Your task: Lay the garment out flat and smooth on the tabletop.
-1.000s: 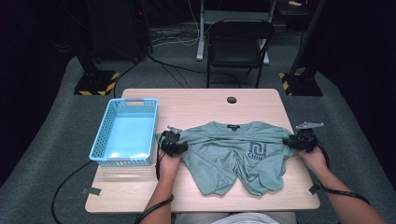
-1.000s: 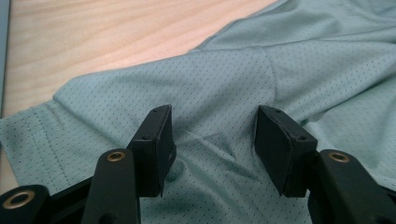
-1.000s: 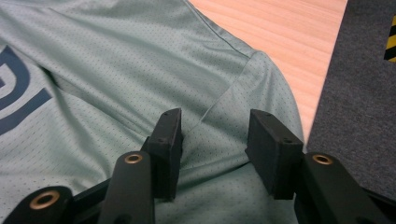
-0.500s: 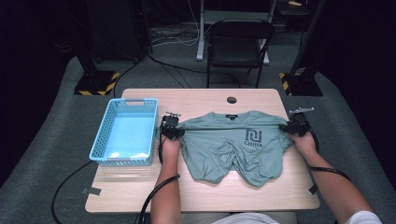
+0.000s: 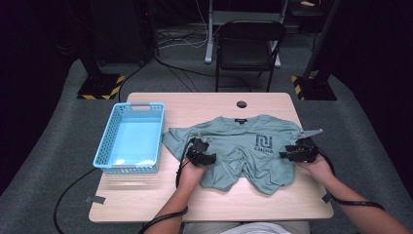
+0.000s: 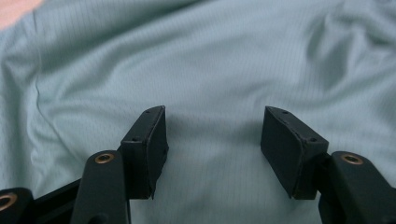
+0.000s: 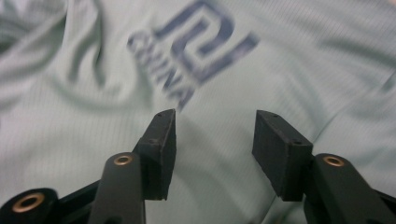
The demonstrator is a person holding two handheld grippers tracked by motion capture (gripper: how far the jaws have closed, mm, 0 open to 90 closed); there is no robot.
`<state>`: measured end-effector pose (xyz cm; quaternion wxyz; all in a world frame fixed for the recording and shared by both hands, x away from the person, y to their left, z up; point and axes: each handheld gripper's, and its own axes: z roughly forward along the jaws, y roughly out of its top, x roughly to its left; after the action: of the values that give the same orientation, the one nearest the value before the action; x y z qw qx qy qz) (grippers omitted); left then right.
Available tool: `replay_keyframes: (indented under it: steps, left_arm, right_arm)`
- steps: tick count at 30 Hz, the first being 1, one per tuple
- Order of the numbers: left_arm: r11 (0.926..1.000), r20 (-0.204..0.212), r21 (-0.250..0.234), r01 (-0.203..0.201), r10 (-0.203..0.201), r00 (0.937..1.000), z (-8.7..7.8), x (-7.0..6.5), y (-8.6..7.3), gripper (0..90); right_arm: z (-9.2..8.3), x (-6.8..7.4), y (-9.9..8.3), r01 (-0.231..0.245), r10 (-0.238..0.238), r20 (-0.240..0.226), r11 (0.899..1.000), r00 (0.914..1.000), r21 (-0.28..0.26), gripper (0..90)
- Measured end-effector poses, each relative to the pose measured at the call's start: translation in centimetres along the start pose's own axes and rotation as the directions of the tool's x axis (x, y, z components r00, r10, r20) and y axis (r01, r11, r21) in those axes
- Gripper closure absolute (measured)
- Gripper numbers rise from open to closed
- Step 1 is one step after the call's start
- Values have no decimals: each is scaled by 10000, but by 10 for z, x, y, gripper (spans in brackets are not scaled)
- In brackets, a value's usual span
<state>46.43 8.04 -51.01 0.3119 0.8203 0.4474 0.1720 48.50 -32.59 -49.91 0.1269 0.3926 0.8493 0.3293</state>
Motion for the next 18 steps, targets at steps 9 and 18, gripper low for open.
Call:
replay_keyframes:
  steps: [9, 18]
  left_arm:
    - [9991, 568, 151, -384, 375, 9977, -22, 4, -26, 438]
    - [9997, 592, 212, -143, 130, 9982, -31, 15, -21, 415]
  right_arm:
    - [-21, -2, -31, 395, -389, -139, 9982, 9991, 461, 552]
    - [-36, -6, -32, 35, -35, 29, 9998, 10000, 209, 511]
